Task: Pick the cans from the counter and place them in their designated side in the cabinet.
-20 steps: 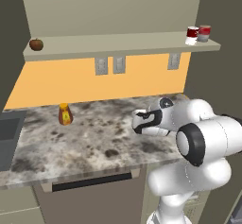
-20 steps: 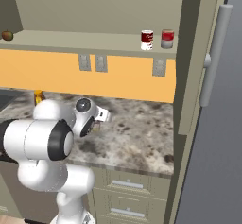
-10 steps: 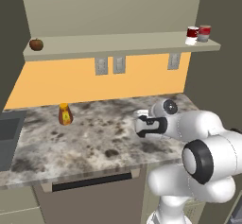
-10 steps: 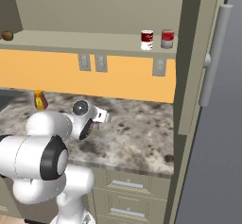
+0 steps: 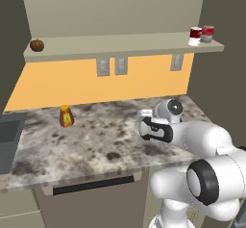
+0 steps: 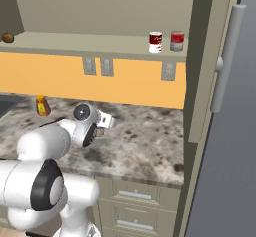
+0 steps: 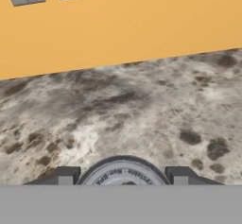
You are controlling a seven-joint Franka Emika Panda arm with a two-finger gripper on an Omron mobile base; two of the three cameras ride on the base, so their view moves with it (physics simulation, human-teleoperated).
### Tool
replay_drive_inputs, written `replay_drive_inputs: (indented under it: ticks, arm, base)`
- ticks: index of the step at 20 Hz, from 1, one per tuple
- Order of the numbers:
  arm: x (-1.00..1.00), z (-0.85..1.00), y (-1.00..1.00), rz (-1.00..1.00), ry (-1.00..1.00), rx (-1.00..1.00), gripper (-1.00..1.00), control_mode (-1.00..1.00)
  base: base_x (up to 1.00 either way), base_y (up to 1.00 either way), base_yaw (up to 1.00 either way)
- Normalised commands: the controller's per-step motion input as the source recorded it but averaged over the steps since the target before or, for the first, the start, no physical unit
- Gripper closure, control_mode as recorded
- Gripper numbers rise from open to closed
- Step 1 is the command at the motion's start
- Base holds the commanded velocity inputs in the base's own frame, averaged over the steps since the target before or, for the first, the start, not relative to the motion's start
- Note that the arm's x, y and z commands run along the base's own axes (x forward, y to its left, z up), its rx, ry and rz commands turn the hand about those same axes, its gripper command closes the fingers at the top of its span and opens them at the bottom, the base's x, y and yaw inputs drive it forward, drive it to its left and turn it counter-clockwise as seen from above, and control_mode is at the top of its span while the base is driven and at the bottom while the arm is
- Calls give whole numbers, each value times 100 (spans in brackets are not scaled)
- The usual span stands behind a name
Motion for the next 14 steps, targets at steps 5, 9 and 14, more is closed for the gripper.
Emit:
replay_drive_inputs:
  ticks: [5, 9, 14]
  arm:
    - [-13, 21, -6, -1, 0, 0, 100, -100]
    - [-10, 17, -4, 0, 0, 0, 100, -100]
    - [-11, 15, -3, 0, 0, 0, 100, -100]
  base:
    - [0, 0, 0]
    - [0, 0, 0]
    - [0, 0, 0]
